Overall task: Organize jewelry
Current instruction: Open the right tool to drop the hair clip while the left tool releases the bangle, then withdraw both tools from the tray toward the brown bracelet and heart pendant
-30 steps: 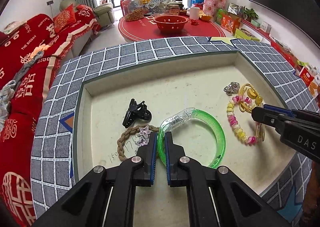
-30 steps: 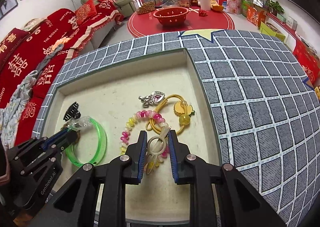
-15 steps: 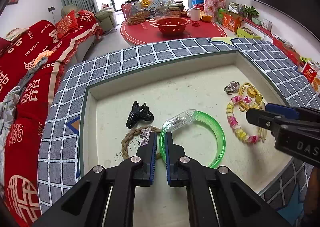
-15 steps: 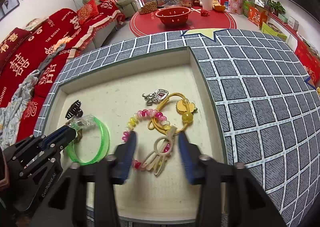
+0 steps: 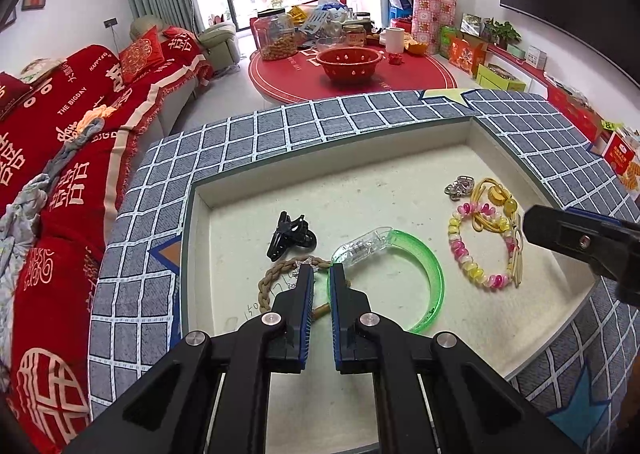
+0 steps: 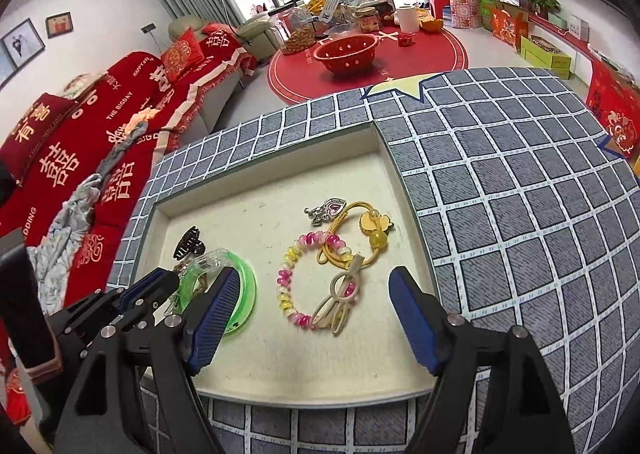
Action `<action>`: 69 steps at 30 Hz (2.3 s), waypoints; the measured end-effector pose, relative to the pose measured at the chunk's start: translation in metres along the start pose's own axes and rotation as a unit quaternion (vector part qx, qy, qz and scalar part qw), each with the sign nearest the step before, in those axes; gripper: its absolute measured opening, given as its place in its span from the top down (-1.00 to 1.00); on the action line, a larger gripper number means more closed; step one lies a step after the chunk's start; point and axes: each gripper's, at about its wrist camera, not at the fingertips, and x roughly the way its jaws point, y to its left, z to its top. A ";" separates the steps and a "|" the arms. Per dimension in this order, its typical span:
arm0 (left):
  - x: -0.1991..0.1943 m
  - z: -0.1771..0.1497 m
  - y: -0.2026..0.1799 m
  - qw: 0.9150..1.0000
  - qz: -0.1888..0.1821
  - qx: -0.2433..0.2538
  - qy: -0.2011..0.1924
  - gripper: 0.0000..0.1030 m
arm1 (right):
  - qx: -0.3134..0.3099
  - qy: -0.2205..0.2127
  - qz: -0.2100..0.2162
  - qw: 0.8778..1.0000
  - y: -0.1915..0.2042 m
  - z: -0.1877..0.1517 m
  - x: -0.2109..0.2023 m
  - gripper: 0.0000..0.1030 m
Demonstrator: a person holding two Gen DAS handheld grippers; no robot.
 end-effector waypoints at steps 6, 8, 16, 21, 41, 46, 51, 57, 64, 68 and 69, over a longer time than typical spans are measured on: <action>-0.004 0.002 0.005 1.000 0.004 -0.009 -0.005 0.59 | 0.006 -0.002 0.010 1.000 0.000 -0.005 -0.013 -0.57; -0.006 0.002 0.004 1.000 0.004 -0.008 -0.008 0.59 | 0.006 -0.002 0.013 1.000 0.001 -0.007 -0.016 -0.58; -0.009 0.001 0.007 1.000 0.001 -0.014 0.000 0.58 | 0.012 0.003 0.016 1.000 -0.001 -0.016 -0.027 -0.62; -0.014 -0.001 0.011 1.000 0.005 -0.022 -0.003 0.02 | 0.018 -0.002 0.017 1.000 -0.006 -0.019 -0.036 -0.73; -0.074 -0.047 0.023 0.999 -0.005 -0.016 -0.043 -1.00 | 0.004 -0.045 0.027 0.999 -0.005 -0.046 -0.089 -0.99; -0.095 -0.080 0.026 0.999 -0.025 -0.030 -0.037 -1.00 | 0.015 -0.014 0.043 0.999 -0.008 -0.069 -0.098 -0.99; -0.102 -0.119 0.030 0.999 -0.025 -0.044 -0.021 -1.00 | -0.006 0.010 0.025 1.000 -0.002 -0.103 -0.100 -0.99; -0.104 -0.151 0.036 0.998 -0.022 -0.065 0.000 -1.00 | -0.037 0.045 0.004 0.998 0.012 -0.152 -0.094 -0.99; -0.105 -0.167 0.046 0.996 -0.020 -0.083 0.006 -1.00 | -0.085 0.061 -0.012 0.994 0.031 -0.190 -0.088 -0.99; -0.106 -0.170 0.050 0.996 -0.021 -0.089 0.005 -1.00 | -0.122 0.068 -0.017 0.990 0.044 -0.207 -0.082 -0.88; -0.106 -0.171 0.051 0.996 -0.019 -0.089 0.005 -1.00 | -0.127 0.070 -0.019 0.989 0.046 -0.209 -0.081 -0.79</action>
